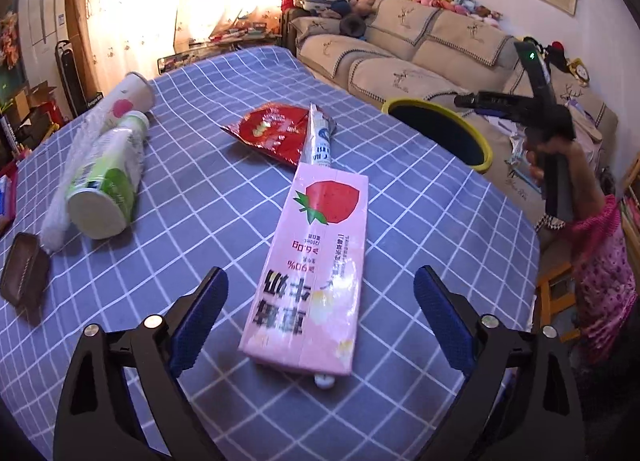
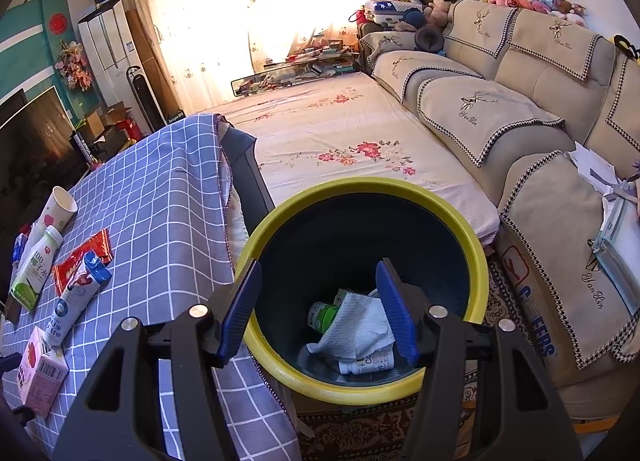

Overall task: Collect trash
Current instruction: 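Grasp the pink strawberry milk carton with the left gripper, then carry the pink carton into the yellow bin and open the left gripper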

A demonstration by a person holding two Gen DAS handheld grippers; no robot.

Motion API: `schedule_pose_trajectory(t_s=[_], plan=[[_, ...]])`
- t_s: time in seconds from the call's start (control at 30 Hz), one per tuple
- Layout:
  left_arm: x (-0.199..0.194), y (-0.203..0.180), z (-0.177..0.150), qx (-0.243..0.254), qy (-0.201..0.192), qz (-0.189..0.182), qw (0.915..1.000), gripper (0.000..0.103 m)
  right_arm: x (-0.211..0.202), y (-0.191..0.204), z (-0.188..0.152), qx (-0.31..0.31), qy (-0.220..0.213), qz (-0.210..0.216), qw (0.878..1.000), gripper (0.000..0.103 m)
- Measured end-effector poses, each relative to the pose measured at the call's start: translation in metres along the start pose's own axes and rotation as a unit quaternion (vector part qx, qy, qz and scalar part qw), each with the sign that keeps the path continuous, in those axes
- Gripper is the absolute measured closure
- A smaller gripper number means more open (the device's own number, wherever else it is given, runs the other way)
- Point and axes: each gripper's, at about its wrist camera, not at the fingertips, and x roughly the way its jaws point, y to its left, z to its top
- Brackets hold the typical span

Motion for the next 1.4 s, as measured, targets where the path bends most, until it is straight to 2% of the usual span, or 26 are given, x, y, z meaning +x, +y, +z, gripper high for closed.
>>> schedule_pose_trajectory(t_s=[0.23,0.37,0.47,0.73,0.87,1.0,1.23,1.4], plan=[[0.026,0.002,0.013,0.0,0.028,0.014,0.9995,0.027,0.011,0.001,-0.002,0.0,0.01,0.002,1.0,0.045],[0.037,0.002,0.02,0.0,0.043,0.022,0.9988,0.038,0.018,0.001,-0.004,0.001,0.015,0.005,1.0,0.045],[0.041,-0.001,0.025,0.006,0.046,0.033,0.9984,0.053,0.022,-0.001,-0.004,0.002,0.017,0.007,1.0,0.045],[0.026,-0.003,0.029,0.0,0.059,0.047,0.9971,0.053,0.017,-0.012,-0.005,0.014,0.008,0.017,1.0,0.045],[0.009,-0.013,0.045,0.013,0.04,0.048,0.998,0.053,0.005,-0.016,-0.004,0.02,-0.009,0.026,0.999,0.045],[0.002,-0.028,0.072,0.025,0.018,0.028,0.9991,0.053,-0.007,-0.02,-0.002,0.02,-0.027,0.03,0.999,0.045],[0.035,-0.072,0.134,0.063,0.003,-0.01,0.9979,0.053,-0.033,-0.049,0.0,0.039,-0.058,0.019,0.997,0.045],[0.081,-0.118,0.18,0.09,0.016,-0.059,0.994,0.053,-0.049,-0.079,-0.004,0.06,-0.07,0.001,0.996,0.045]])
